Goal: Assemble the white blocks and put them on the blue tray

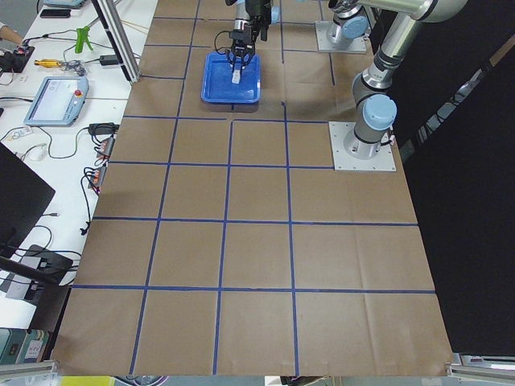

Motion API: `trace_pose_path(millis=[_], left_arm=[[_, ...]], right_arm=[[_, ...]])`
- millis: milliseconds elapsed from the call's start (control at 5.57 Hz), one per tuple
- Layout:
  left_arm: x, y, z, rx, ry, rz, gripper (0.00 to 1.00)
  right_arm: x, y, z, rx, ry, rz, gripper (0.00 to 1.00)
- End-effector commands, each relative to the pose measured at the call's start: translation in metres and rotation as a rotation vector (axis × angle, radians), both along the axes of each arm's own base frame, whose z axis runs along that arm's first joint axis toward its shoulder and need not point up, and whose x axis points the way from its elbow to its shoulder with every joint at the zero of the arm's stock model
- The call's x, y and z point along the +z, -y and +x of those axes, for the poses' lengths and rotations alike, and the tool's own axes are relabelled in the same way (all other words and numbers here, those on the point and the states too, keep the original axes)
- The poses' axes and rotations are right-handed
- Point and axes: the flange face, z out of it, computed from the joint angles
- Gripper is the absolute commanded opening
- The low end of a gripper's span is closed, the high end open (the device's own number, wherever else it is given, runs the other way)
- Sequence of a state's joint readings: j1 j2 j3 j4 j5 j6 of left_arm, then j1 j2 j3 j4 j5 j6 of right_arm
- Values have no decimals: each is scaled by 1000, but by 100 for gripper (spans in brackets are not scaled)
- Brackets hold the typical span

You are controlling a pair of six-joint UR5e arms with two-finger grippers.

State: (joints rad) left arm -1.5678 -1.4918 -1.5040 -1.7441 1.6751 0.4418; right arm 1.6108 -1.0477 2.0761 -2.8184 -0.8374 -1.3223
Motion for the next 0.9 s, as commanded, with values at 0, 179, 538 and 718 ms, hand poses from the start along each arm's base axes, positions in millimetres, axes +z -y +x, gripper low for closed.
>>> trace_pose_path(millis=[0,179,538,718], left_arm=[[-1,1,0,0,-2,0,99],[0,2,0,0,-2,-1,99],[2,3,0,0,-3,-6,99],[3,3,0,0,-5,-8,99]], right_arm=[[0,-1,2,5,1,-2,20],[-3,-1,3,5,3,5,20],[-5,-3,9,17,3,2,20],[-5,-4,10,19,1,1,20]])
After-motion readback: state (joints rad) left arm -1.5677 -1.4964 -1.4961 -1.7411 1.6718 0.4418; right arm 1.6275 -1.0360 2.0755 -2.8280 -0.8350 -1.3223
